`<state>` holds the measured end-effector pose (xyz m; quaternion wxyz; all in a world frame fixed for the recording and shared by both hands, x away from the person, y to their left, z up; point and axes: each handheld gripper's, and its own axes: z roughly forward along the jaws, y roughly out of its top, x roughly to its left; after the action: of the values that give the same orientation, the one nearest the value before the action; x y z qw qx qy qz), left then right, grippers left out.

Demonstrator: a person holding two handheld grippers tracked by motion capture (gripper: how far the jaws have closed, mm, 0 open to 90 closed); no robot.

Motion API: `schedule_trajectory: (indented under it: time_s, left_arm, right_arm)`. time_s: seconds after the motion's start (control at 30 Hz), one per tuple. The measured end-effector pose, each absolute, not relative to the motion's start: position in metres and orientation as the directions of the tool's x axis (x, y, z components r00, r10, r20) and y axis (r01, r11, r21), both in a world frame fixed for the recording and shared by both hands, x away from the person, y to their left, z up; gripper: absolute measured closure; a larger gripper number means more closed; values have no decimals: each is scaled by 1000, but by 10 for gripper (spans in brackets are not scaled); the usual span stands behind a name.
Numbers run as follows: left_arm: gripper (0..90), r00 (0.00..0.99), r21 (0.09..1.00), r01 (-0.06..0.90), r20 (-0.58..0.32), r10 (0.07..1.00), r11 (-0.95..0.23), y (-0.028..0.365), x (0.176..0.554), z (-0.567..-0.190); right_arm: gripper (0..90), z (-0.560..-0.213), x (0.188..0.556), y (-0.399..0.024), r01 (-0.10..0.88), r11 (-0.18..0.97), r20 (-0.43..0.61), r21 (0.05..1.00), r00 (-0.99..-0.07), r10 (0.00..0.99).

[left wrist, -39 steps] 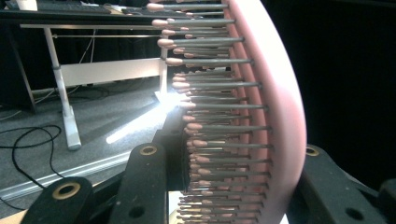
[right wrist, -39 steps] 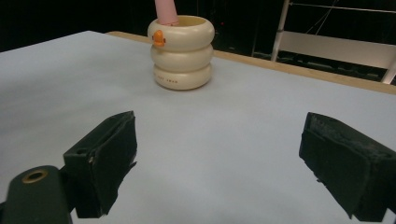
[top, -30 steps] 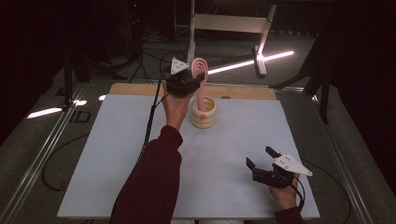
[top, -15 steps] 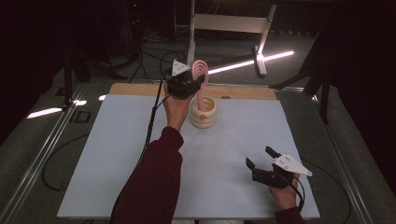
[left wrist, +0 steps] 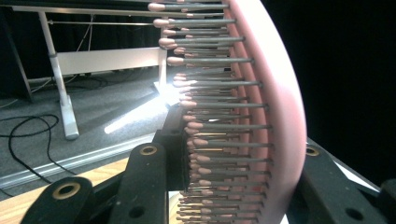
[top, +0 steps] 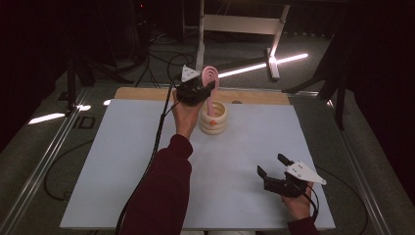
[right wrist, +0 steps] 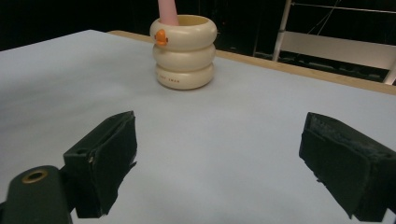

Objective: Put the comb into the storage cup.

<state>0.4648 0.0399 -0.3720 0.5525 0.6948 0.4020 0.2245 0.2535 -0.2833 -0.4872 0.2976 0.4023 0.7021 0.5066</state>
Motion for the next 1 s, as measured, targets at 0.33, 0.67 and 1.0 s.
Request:
schedule_trajectory:
  time_s: [0.33,0.67,1.0]
  left_arm:
    - [639,574,945,320,-139,807,-66,39,465,-377]
    - [638,580,942,329,-141,803,-71,35,466,-382]
    - [639,580,937,340,-144,801,-77,33,466,-387]
  right_arm:
    - [110,-487,253,-283,262,165,-13,951,-499,867]
    - [111,-487,253,-284,261,165,-15,951,-496,868]
    - [111,-487,253,-284,260,164,-14,952,-496,868]
